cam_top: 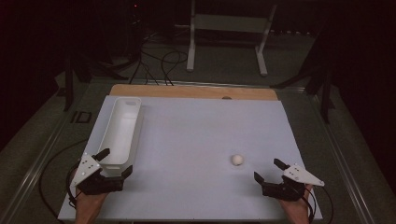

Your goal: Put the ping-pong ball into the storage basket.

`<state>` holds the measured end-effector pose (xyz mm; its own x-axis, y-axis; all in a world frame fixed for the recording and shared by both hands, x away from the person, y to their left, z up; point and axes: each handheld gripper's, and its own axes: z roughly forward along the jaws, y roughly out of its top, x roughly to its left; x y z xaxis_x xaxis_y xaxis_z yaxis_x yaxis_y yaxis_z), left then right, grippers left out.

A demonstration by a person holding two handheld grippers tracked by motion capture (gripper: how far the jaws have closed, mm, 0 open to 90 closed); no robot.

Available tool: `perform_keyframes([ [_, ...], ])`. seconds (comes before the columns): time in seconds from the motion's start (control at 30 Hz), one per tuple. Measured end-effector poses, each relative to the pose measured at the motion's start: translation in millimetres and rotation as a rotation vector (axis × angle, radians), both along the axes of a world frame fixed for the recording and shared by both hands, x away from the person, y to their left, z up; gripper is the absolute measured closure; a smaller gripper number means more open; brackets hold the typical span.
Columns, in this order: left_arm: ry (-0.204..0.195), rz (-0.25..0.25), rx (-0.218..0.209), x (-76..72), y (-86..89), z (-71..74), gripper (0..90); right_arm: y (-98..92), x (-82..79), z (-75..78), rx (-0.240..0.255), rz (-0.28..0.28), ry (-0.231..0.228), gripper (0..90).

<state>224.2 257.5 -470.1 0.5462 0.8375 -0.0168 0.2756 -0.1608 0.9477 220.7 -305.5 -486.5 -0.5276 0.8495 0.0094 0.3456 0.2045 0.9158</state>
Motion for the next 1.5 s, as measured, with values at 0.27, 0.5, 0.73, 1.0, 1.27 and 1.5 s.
perform_keyframes([
  [0.27,-0.002,0.011,-0.009,-1.8,0.3,1.1,0.0,-0.6,0.4,1.7,0.017,-0.009,0.011,7.3],
  [0.5,-0.002,0.020,-0.008,-4.8,0.5,2.1,0.0,0.6,1.9,6.3,0.018,-0.021,0.020,7.2],
  [0.73,-0.007,0.021,-0.013,-5.8,1.3,2.9,0.0,-1.7,3.8,15.8,0.035,-0.030,0.021,7.3],
  [1.0,-0.002,0.014,0.002,-4.8,-0.8,2.2,0.0,-2.9,6.7,21.0,0.029,-0.033,0.029,7.3],
  [1.27,-0.001,0.011,0.005,-4.9,-1.8,2.2,0.0,-3.3,13.0,28.8,0.027,-0.033,0.047,7.3],
  [1.5,-0.002,0.014,0.002,-5.2,-1.6,2.5,0.0,-2.0,19.0,34.9,0.027,-0.027,0.065,7.3],
])
